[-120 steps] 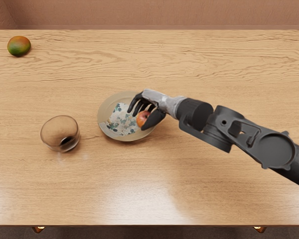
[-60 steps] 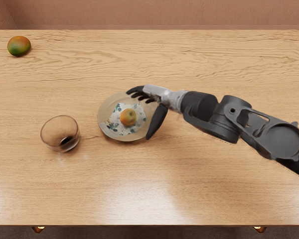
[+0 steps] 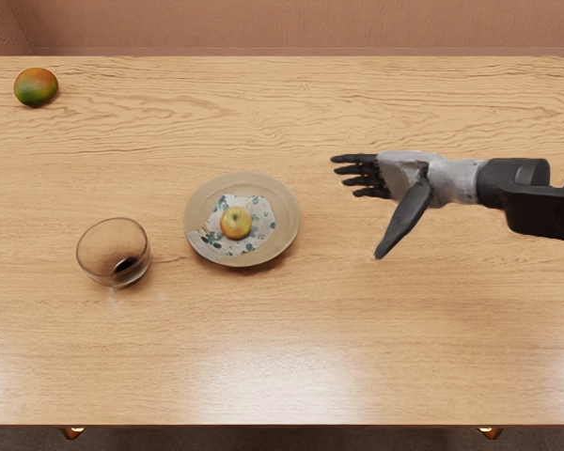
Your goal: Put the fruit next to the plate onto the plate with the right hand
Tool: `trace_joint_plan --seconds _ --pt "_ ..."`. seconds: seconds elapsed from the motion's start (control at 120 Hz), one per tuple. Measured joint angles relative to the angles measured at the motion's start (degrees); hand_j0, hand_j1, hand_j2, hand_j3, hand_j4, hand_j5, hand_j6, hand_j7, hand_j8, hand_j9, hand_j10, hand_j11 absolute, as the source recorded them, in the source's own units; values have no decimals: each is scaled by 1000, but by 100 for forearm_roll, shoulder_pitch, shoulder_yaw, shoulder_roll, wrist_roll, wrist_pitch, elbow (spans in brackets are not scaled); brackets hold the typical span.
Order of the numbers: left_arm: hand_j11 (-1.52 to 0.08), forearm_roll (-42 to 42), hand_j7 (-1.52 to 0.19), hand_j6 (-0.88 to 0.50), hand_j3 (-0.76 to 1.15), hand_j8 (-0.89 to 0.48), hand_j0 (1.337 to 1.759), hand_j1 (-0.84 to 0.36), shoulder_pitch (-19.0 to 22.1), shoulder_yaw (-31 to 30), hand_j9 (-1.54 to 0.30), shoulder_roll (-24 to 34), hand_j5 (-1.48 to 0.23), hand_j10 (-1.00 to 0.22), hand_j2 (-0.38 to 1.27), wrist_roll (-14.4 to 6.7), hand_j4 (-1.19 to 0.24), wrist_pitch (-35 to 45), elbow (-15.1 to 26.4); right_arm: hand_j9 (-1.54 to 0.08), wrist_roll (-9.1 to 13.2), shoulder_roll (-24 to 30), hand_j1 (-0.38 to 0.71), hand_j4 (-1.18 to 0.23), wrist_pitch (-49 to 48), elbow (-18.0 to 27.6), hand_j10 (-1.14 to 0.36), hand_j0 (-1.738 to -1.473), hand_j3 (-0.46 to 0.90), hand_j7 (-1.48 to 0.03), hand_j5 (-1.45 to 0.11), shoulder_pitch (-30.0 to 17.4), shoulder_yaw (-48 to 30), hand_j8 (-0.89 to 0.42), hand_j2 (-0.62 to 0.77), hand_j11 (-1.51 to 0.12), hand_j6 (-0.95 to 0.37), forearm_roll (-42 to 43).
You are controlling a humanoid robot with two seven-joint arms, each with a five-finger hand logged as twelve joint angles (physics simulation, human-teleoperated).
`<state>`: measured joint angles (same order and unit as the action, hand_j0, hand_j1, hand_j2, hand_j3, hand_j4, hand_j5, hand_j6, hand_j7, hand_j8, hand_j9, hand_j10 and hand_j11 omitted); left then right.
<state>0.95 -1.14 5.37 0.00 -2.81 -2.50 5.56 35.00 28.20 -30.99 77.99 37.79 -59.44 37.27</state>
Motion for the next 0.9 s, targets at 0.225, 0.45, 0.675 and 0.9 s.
trace_joint_plan --seconds 0.225,0.45,0.675,0.9 --pt "-15 16 -15 -13 0 -12 1658 335 44 -5 -15 0 -15 -12 3 -53 -12 22 -27 -6 0 294 -345 -4 -356 -764 -4 -1658 0 -5 -6 -189 -700 -4 1 -6 -5 -49" --pt "-15 15 -15 -13 0 -13 1658 335 35 -9 -15 0 -15 -12 3 -224 -12 29 -155 -2 0 452 -348 -2 -397 -963 -1 -1658 0 -2 -2 -237 -817 -1 1 -2 -2 -51" --pt "-15 35 -15 -13 0 -13 1658 335 44 -5 -15 0 -15 -12 3 -482 -12 27 -202 -1 0 515 -349 -1 -402 -1125 -1 -1658 0 -1 -1 -308 -933 -1 1 -1 -1 -53" --pt "-15 3 -15 -13 0 -13 1658 335 44 49 -15 0 -15 -12 3 -480 -13 29 -403 0 0 885 -349 0 -403 -1200 0 -1658 0 0 0 -1500 -2057 0 1 0 0 -70"
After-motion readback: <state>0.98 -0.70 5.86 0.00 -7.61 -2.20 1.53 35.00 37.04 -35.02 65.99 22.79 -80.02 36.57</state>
